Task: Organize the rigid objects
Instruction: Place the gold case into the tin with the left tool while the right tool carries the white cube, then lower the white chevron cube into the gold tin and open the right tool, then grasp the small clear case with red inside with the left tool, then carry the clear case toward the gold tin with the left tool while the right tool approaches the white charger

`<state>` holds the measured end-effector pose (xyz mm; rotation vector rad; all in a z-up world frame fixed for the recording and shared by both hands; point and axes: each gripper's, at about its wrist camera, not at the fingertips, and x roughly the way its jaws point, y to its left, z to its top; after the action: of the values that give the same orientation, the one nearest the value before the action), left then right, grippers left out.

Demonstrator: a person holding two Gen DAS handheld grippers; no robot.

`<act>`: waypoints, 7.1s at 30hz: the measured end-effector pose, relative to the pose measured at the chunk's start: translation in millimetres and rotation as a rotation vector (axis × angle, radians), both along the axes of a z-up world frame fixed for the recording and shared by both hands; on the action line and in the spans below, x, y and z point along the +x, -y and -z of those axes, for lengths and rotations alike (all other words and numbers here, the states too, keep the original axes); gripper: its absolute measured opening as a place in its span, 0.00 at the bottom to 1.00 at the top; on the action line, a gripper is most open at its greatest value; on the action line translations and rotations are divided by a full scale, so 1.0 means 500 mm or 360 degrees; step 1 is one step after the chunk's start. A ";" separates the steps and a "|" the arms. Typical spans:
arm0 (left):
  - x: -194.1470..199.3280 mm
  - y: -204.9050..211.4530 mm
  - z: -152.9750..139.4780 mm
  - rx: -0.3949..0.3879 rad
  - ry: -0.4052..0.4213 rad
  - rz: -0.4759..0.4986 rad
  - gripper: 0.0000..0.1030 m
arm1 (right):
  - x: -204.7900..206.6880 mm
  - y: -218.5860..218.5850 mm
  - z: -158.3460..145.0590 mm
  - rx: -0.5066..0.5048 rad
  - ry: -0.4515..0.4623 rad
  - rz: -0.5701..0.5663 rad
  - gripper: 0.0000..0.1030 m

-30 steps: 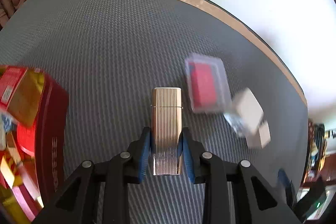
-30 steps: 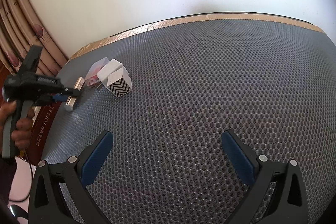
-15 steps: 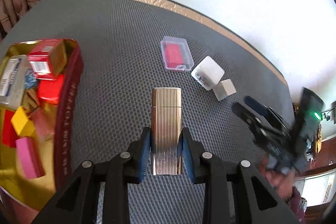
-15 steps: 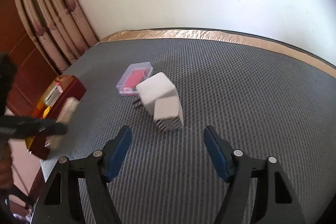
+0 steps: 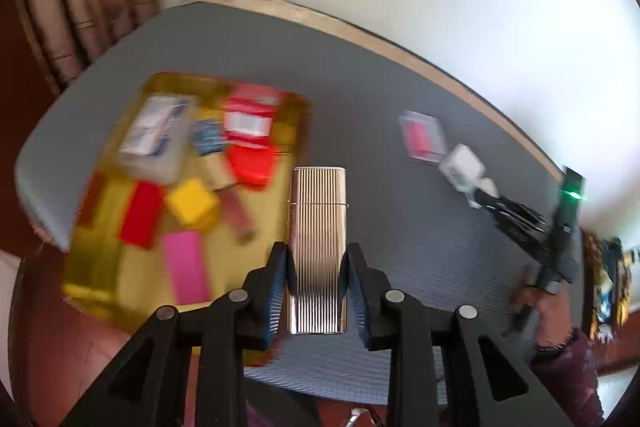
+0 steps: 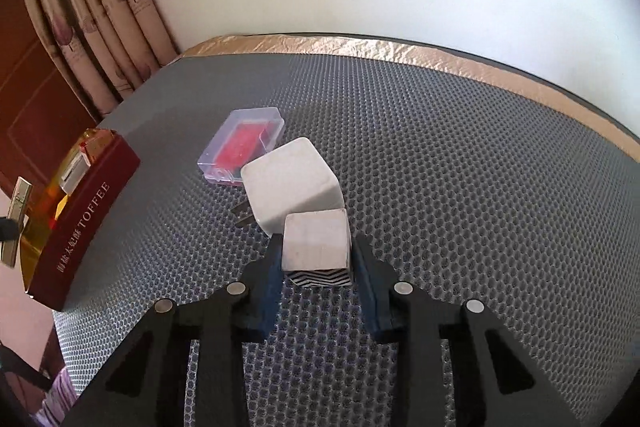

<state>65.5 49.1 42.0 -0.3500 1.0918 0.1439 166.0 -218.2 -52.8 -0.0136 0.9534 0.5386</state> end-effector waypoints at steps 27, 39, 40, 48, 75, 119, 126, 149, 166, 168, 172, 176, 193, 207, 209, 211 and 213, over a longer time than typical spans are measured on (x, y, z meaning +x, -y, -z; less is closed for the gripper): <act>-0.015 -0.046 0.131 0.0266 -0.0191 -0.0017 0.32 | -0.141 0.036 -0.133 0.0212 0.0008 0.0058 0.30; -0.126 -0.134 0.023 0.0456 0.0185 -0.0393 0.48 | -0.184 -0.126 -0.211 0.0344 0.0023 -0.0191 0.30; -0.137 -0.148 0.021 0.0471 0.0196 -0.0435 0.49 | -0.187 -0.148 -0.215 0.0357 0.0017 -0.0227 0.30; -0.207 -0.221 0.048 0.0487 0.0176 -0.0590 0.50 | -0.203 -0.377 -0.204 0.0415 -0.0141 -0.0512 0.30; -0.228 -0.267 0.051 0.0426 0.0172 -0.0600 0.50 | -0.192 -0.713 -0.073 0.0117 -0.0331 -0.0667 0.31; -0.212 -0.148 0.010 0.0742 0.0243 -0.0374 0.50 | -0.166 0.036 0.006 -0.0314 0.0080 0.0454 0.77; -0.146 -0.045 0.003 0.0687 0.0214 -0.0078 0.53 | -0.168 0.109 0.021 -0.0289 0.0082 0.0546 0.83; 0.466 0.253 0.113 0.0320 -0.0186 0.0461 0.54 | -0.182 0.148 0.009 0.0136 0.0032 0.0369 0.94; 0.533 0.245 0.196 0.0129 -0.0361 0.0424 0.54 | -0.177 0.139 0.012 0.0194 -0.0007 0.0299 0.95; 0.533 0.241 0.205 0.0117 -0.0366 0.0421 0.55 | -0.176 0.137 0.013 0.0194 -0.0007 0.0299 0.95; 0.531 0.230 0.210 0.0068 -0.0339 0.0384 0.55 | -0.176 0.136 0.013 0.0192 -0.0010 0.0298 0.96; 0.516 0.207 0.219 -0.0041 -0.0278 0.0335 0.54 | -0.177 0.137 0.013 0.0191 -0.0013 0.0298 0.96; 0.213 0.107 0.091 -0.0340 -0.0058 0.0250 0.53 | -0.094 0.078 -0.027 0.0115 0.0045 0.0066 0.96; 0.079 -0.119 0.003 -0.0081 -0.0007 -0.0102 0.53 | 0.037 -0.028 -0.018 -0.0115 0.0091 -0.0068 0.96; 0.077 -0.148 0.025 -0.0096 -0.0052 -0.0137 0.53 | 0.048 -0.033 -0.014 -0.0125 0.0083 -0.0067 0.96; 0.085 -0.152 0.052 -0.0105 -0.0081 -0.0147 0.53 | 0.056 -0.040 -0.008 -0.0145 0.0068 -0.0073 0.96; 0.088 -0.153 0.065 -0.0094 -0.0102 -0.0125 0.54 | 0.058 -0.046 -0.005 -0.0153 0.0056 -0.0079 0.96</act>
<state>109.5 125.5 9.4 -0.4442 1.1479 0.1940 195.1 -195.1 -50.1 -0.1332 0.9457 0.5362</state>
